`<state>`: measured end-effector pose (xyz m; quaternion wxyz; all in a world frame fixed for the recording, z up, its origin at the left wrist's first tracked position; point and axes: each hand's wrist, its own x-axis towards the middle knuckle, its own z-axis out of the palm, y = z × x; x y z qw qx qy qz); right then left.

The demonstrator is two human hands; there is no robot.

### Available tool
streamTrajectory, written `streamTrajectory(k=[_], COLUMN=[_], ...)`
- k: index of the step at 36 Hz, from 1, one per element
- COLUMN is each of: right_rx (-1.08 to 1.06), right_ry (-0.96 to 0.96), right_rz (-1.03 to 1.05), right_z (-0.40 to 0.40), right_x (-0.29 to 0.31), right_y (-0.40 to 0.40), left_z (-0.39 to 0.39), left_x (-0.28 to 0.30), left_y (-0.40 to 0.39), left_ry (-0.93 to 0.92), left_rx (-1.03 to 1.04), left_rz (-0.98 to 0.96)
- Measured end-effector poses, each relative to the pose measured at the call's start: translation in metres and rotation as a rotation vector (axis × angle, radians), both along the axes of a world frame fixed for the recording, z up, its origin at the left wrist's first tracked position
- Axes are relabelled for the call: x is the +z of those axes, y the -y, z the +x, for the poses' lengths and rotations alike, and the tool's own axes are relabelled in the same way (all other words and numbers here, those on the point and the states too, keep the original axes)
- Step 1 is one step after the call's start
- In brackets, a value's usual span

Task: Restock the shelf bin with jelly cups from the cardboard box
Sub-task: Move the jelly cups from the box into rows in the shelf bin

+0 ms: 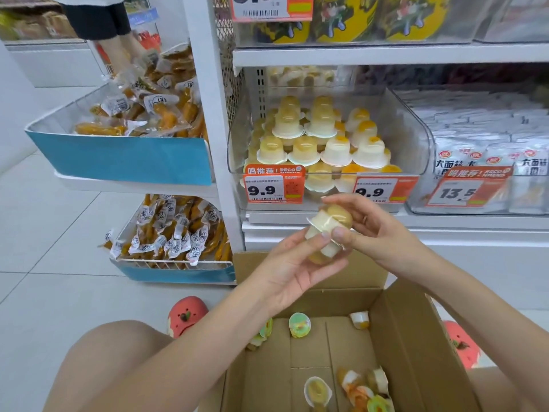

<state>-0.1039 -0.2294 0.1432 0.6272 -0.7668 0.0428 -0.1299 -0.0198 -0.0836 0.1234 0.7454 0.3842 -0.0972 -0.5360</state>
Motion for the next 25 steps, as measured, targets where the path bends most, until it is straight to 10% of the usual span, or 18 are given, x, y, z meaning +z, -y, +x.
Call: streamTrajectory(k=[10,17,25], right_rx=[-0.051,0.009,-0.105], right_ry=[-0.253,-0.796,-0.912], right_rz=[0.051,-0.388,-0.241], right_z=[0.004,-0.024,-0.038], right_x=[-0.057,-0.207,-0.316], right_y=[0.01,0.008,-0.016], left_z=[0.013,0.013,0.004], left_x=[-0.049,-0.162,-0.27], left_y=[0.006,-0.02,-0.046], left_ry=[0.152,0.825,1.017], left_rx=[0.027,-0.37,-0.734], left_rz=[0.277,0.986,1.16])
